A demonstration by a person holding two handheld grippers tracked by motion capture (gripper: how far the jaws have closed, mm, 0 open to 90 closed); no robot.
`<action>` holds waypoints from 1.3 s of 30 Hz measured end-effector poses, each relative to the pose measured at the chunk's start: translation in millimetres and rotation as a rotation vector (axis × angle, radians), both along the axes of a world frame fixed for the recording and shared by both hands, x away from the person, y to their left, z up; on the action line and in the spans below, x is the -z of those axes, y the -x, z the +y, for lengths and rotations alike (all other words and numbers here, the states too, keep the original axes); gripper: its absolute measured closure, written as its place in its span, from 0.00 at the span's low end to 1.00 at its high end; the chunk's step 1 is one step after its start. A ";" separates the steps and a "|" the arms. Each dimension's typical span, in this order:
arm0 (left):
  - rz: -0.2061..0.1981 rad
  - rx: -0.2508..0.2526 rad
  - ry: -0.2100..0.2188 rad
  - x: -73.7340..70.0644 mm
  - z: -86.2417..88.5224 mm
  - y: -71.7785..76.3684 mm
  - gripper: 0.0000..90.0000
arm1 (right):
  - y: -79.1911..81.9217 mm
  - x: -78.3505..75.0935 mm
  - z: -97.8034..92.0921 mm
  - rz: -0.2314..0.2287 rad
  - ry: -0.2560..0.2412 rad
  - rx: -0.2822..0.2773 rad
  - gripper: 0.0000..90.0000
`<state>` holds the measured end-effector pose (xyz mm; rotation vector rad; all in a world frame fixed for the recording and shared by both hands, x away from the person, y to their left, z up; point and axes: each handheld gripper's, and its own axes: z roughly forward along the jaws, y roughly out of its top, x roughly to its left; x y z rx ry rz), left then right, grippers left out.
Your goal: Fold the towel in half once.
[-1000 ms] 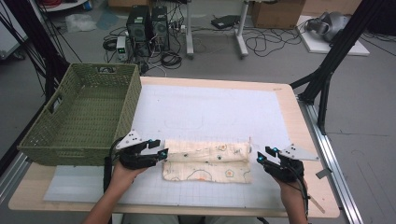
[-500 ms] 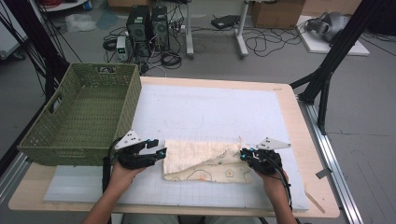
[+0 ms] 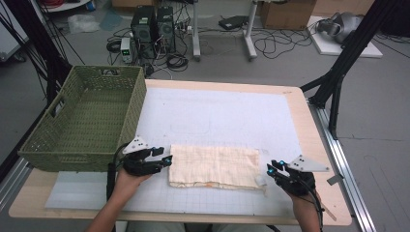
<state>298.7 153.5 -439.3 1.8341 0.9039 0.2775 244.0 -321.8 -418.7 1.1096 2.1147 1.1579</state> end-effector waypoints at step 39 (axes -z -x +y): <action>0.004 0.109 -0.006 -2.0 -10.6 25.7 0.97 | -2.1 14.2 26.0 0.102 0.007 -0.180 0.98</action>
